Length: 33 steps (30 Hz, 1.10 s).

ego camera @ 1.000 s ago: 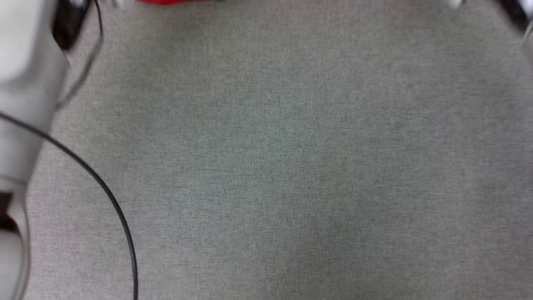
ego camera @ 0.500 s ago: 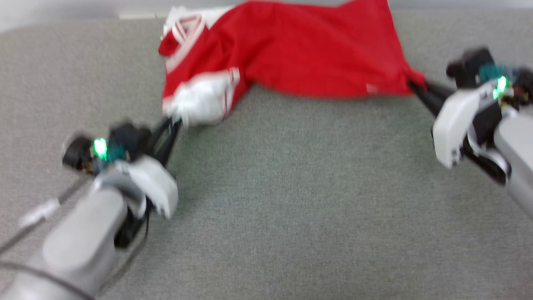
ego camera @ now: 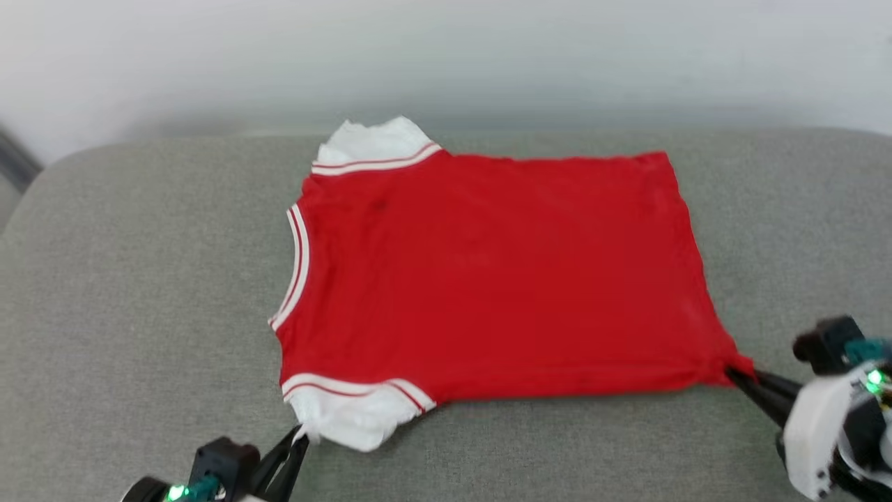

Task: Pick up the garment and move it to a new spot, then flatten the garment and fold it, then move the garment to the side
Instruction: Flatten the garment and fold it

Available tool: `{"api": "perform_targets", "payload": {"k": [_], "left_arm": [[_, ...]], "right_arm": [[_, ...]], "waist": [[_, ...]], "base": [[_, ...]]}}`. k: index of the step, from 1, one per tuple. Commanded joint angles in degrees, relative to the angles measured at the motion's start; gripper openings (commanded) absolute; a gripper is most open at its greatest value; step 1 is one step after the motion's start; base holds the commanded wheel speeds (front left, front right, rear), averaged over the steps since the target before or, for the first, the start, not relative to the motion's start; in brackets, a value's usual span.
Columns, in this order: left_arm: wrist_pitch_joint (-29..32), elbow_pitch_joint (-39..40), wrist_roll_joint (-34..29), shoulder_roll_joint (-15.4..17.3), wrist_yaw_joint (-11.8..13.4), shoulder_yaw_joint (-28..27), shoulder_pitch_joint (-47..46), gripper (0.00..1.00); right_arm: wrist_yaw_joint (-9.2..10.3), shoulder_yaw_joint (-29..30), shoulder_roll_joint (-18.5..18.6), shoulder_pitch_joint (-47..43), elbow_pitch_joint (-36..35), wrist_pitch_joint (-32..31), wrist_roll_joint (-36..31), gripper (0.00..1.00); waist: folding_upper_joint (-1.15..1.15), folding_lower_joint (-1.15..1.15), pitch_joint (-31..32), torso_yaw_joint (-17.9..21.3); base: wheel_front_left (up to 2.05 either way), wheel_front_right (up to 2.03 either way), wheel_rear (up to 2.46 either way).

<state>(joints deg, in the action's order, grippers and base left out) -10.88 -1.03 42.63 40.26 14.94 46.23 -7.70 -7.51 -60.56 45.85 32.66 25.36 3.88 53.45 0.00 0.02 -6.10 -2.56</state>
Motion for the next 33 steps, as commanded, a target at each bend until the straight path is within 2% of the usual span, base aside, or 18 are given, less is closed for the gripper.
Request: {"api": "perform_targets", "payload": {"k": [1, 7, 13, 22, 30, 33], "left_arm": [[0.51, 1.41, 0.35, 1.23, 1.28, 0.29, 2.40, 0.00], [1.55, 5.34, 2.07, 2.99, 4.61, 1.38, 9.51, 0.00], [1.29, 7.64, 3.83, 3.43, 6.76, 2.74, 15.91, 0.00], [1.36, 5.85, 1.93, 3.18, 4.78, 3.09, 11.94, 0.00], [2.02, 3.89, 0.14, 2.98, 2.35, 0.72, 2.81, 0.00], [2.85, 1.60, -1.25, 2.33, 0.22, 0.27, -2.94, 0.00]], "right_arm": [[0.05, 1.84, 2.15, -3.55, -1.45, -0.20, 0.42, 0.00], [0.05, 7.41, 5.98, -16.17, -7.88, -2.87, 0.62, 0.00], [0.04, 14.14, 4.91, -26.95, -11.39, -6.53, -1.00, 0.00], [0.04, 25.97, 0.47, -32.98, -15.75, -11.73, -5.99, 0.00], [0.04, 33.55, -3.15, -30.30, -20.51, -16.70, -10.92, 0.00], [0.04, 35.84, -4.99, -27.47, -22.20, -19.60, -12.62, 0.00]], "waist": [[0.00, -0.02, 2.02, -0.56], [0.00, -0.02, 4.58, -0.62], [0.00, -0.02, 6.15, -0.44], [0.00, -0.02, 6.32, -0.20], [0.00, -0.02, 4.02, 1.18], [0.00, -0.02, 1.63, 1.96]], "base": [[0.00, 0.00, 0.00], [0.00, 0.00, 0.00], [0.00, 0.00, 0.00], [0.00, 0.00, 0.00], [0.00, 0.00, 0.00], [0.00, 0.00, 0.00]]}}
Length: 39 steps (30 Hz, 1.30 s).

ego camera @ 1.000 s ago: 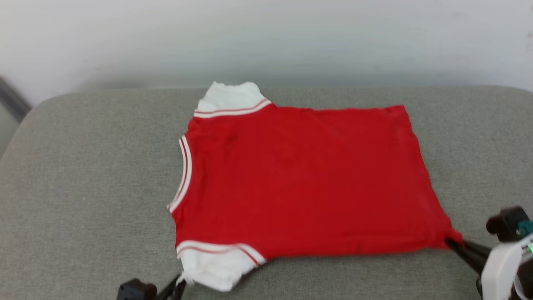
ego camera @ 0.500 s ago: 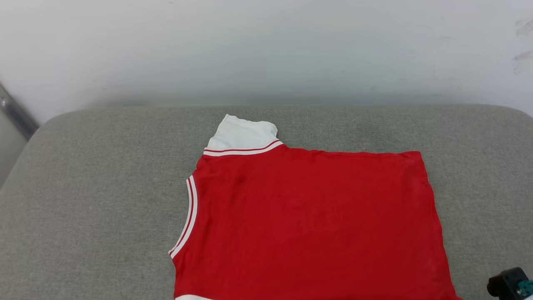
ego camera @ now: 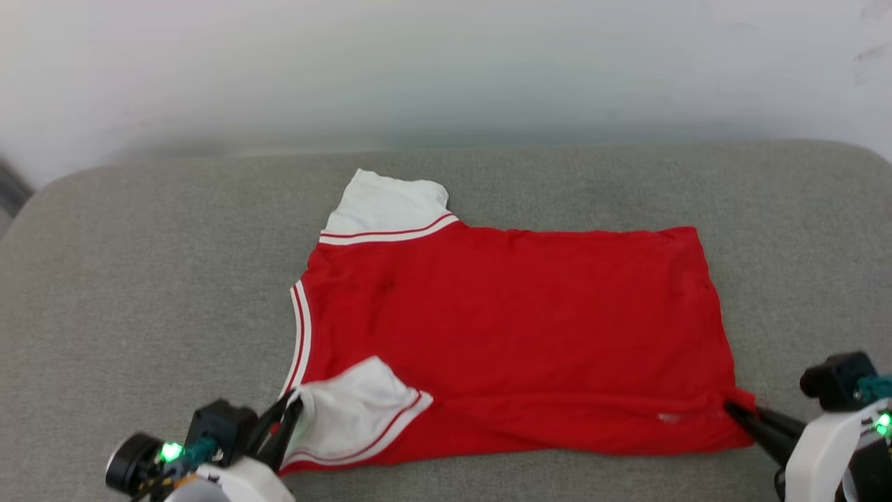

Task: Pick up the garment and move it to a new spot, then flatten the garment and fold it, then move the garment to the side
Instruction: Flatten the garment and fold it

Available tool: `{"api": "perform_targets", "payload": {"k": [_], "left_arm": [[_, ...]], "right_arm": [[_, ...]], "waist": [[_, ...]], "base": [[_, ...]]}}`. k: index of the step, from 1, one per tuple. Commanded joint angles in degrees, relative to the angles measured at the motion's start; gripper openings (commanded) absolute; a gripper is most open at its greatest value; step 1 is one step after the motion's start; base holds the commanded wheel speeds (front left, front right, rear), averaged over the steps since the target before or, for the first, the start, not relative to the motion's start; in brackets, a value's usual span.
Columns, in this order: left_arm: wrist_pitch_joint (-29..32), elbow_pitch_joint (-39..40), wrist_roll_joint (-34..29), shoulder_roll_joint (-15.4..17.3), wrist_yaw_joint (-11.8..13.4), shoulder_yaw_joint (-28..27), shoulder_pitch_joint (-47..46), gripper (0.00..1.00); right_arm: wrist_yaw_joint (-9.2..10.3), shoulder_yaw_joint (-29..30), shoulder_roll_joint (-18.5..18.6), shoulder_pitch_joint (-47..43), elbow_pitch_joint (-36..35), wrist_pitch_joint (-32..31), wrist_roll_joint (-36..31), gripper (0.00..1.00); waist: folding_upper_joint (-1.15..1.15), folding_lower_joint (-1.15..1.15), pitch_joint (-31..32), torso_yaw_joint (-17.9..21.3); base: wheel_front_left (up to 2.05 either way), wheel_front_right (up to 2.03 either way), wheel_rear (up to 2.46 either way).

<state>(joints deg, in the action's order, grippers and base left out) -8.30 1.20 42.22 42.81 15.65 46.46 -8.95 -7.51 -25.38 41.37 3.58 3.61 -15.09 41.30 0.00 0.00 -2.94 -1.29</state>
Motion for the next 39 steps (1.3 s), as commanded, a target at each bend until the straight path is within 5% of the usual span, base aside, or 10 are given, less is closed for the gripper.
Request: {"api": "perform_targets", "payload": {"k": [1, 8, 15, 20, 21, 22, 23, 24, 31, 39], "left_arm": [[0.43, -1.18, -1.22, -0.62, -0.98, 0.06, -3.20, 0.00], [1.23, -5.83, -3.04, -1.50, -3.45, -0.53, -10.74, 0.00], [2.77, -19.79, -4.05, -5.73, -10.46, 2.12, -19.24, 0.00], [0.86, -26.35, -3.67, -8.19, -13.29, 3.16, -19.83, 0.00], [0.64, -27.55, -3.22, -8.11, -13.94, 3.07, -19.93, 0.14], [0.27, -28.60, -3.16, -8.21, -14.27, 3.05, -19.99, 0.64], [-0.42, -29.34, -3.47, -8.34, -14.31, 2.97, -20.26, 1.00], [-1.07, -29.92, -3.50, -8.39, -14.40, 2.79, -20.57, 1.00], [0.75, -26.83, -3.50, -3.84, -15.87, 1.91, -23.21, 1.00], [15.43, -15.45, 0.93, 2.16, -17.86, 1.92, -26.29, 1.00]], "right_arm": [[0.04, 1.27, -0.75, 2.38, -0.52, -1.15, -0.97, 0.00], [0.04, 2.73, -1.98, 7.94, 0.24, -4.14, -2.50, 0.00], [0.04, -2.60, -4.89, 16.48, 9.69, -5.81, -4.20, 0.00], [0.04, -4.63, -5.71, 17.37, 13.27, -4.36, -3.31, 0.00], [0.04, -4.90, -5.87, 17.48, 13.40, -3.94, -3.05, 0.00], [0.04, -4.93, -5.93, 17.66, 13.47, -3.46, -2.98, 0.23], [0.03, -4.97, -5.92, 17.82, 13.54, -2.94, -3.08, 0.47], [0.03, -5.09, -5.90, 17.82, 13.52, -2.37, -3.14, 0.96], [0.04, -3.68, -5.24, 16.50, 11.51, 0.77, -3.90, 1.00], [0.03, -0.73, -5.85, 15.45, 8.58, 1.59, -5.68, 1.00]], "waist": [[0.00, 0.00, -2.20, 0.84], [0.00, 0.00, -7.56, 2.04], [0.00, 0.00, -14.47, 2.32], [0.00, 0.00, -13.84, 1.80], [0.00, 0.00, -13.43, 1.71], [0.00, 0.00, -12.99, 1.65], [0.00, 0.00, -12.45, 1.54], [0.00, 0.00, -11.87, 1.42], [0.00, 0.00, -8.59, 0.24], [0.00, 0.00, -8.11, -1.01]], "base": [[0.00, 0.00, 0.00], [0.00, 0.00, 0.00], [0.00, 0.00, 0.00], [0.00, 0.00, 0.00], [0.00, 0.00, 0.00], [0.00, 0.00, 0.00], [0.00, 0.00, 0.00], [0.00, 0.00, 0.00], [0.00, 0.00, 0.00], [0.00, 0.00, 0.00]]}}
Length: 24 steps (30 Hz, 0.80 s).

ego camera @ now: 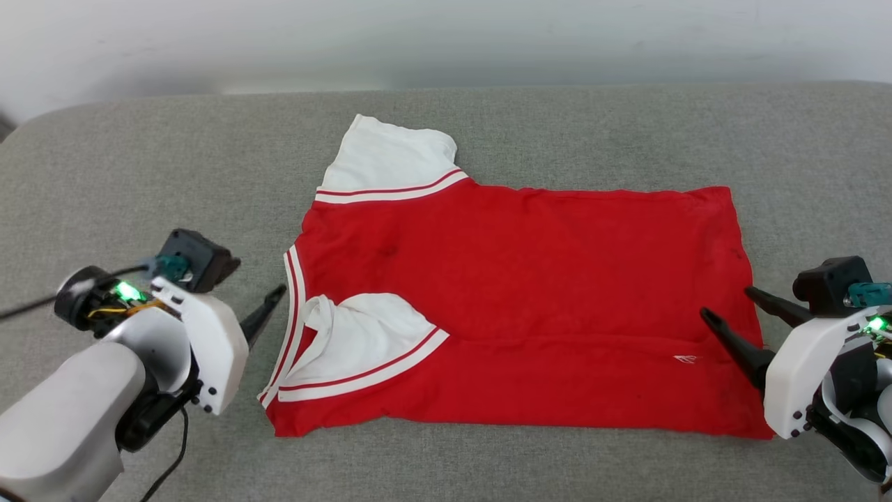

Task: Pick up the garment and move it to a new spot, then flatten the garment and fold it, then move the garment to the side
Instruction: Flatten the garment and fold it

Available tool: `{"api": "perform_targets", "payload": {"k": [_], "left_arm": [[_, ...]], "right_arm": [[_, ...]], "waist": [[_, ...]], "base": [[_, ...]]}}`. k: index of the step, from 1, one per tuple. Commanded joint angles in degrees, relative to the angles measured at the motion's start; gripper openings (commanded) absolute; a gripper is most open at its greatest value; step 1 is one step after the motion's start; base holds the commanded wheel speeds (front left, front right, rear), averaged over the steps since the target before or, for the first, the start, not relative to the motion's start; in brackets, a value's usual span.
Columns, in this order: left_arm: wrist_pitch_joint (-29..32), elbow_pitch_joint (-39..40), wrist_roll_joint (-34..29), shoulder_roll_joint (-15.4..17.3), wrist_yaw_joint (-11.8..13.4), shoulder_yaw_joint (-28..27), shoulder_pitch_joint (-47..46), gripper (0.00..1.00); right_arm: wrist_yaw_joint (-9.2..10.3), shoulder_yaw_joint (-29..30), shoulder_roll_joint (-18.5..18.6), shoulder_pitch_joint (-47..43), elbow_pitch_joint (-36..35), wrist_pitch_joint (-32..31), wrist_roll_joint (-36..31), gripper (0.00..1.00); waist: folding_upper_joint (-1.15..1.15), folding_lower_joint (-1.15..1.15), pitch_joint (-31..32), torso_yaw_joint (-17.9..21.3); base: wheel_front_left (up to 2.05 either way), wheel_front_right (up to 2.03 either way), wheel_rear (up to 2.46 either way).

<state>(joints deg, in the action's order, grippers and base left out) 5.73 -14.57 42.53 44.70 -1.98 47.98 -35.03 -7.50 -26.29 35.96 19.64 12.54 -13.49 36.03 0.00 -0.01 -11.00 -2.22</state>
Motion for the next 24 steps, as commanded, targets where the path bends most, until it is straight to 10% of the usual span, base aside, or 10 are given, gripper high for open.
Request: {"api": "perform_targets", "payload": {"k": [1, 13, 24], "left_arm": [[4.59, 1.51, 1.81, 0.89, -0.79, 0.84, -0.51, 1.00], [34.27, 5.52, 17.99, 3.25, -2.62, 3.76, -2.83, 1.00], [41.00, 0.22, 20.21, 2.00, -2.28, 7.83, 0.25, 1.00]], "right_arm": [[0.02, 0.43, -0.57, -0.60, -0.71, -0.14, -0.58, 1.00], [0.02, -0.35, -2.03, 1.67, -3.35, -2.45, -1.69, 1.00], [0.03, -3.20, -2.94, 4.89, -1.53, -2.34, -0.94, 1.00]], "waist": [[0.00, 0.01, -0.10, -0.16], [0.00, 0.01, -2.12, 1.83], [0.00, 0.01, -4.37, 4.69]], "base": [[0.00, 0.00, 0.00], [0.00, 0.00, 0.00], [0.00, 0.00, 0.00]]}}
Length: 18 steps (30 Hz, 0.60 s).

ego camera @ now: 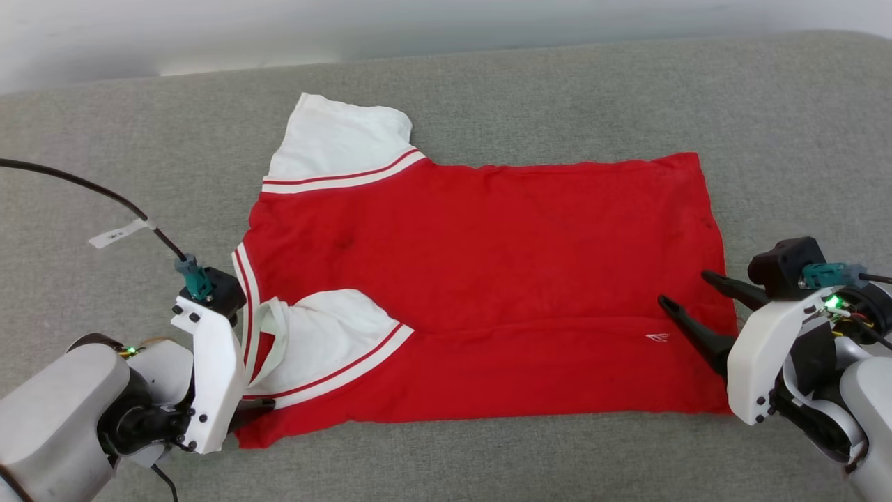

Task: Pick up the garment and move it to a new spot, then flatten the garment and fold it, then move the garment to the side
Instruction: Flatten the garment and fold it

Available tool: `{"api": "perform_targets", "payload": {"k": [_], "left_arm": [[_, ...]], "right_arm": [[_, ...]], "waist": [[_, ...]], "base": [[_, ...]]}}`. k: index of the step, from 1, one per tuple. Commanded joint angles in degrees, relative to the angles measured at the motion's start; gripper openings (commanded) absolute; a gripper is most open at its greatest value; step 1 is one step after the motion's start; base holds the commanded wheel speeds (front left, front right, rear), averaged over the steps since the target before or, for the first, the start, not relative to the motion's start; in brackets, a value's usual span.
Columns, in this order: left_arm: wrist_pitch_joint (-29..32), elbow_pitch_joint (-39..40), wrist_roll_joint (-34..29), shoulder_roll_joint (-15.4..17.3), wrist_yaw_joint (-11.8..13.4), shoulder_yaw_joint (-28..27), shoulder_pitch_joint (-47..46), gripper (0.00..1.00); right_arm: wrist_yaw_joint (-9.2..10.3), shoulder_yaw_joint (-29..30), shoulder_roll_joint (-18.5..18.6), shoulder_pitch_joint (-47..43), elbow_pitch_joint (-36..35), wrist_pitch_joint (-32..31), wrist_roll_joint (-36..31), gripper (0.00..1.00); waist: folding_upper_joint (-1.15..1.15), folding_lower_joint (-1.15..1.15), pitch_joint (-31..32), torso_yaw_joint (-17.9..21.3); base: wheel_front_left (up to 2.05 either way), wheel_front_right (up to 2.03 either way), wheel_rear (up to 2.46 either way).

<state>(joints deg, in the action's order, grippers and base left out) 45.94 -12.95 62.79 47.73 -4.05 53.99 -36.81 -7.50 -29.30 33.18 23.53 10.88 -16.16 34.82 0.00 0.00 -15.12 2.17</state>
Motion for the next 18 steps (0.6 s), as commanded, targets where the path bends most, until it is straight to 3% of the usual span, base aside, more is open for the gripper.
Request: {"api": "perform_targets", "payload": {"k": [1, 2, 3, 4, 11, 18], "left_arm": [[1.05, -1.94, 0.14, -1.28, -0.30, 2.26, 2.38, 1.00], [1.35, -2.30, 0.00, -1.42, -0.50, 2.69, 2.58, 1.00], [1.15, -2.52, -0.23, -1.55, -0.78, 2.91, 2.67, 0.36], [0.78, -2.72, 0.27, -1.80, -0.99, 2.80, 2.89, 0.00], [-0.63, -1.07, -0.28, -0.90, -2.15, 2.30, 1.20, 0.00], [-1.46, 1.72, -0.84, 0.38, -2.61, 2.17, 0.33, 0.00]], "right_arm": [[0.02, -0.32, -0.07, 1.50, 0.19, 0.35, 0.40, 1.00], [0.02, -0.45, 0.17, 1.91, 0.23, 0.47, 0.41, 1.00], [0.02, -0.56, 0.40, 2.22, 0.32, 0.51, 0.53, 1.00], [0.03, -0.80, 0.66, 2.60, 0.36, 0.50, 0.69, 1.00], [0.02, -3.06, 5.78, 6.80, -1.72, -3.34, 1.82, 1.00], [0.03, -10.91, 13.82, 10.39, -5.02, -15.79, 7.72, 1.00]], "waist": [[0.00, 0.00, -0.27, 0.42], [0.00, 0.00, -0.26, 0.52], [0.00, 0.00, -0.17, 0.57], [0.00, 0.00, 0.04, 0.60], [0.00, 0.00, 2.92, -0.07], [0.00, 0.00, 4.42, -0.81]], "base": [[0.00, 0.00, 0.00], [0.00, 0.00, 0.00], [0.00, 0.00, 0.00], [0.00, 0.00, 0.00], [0.00, 0.00, 0.00], [0.00, 0.00, 0.00]]}}
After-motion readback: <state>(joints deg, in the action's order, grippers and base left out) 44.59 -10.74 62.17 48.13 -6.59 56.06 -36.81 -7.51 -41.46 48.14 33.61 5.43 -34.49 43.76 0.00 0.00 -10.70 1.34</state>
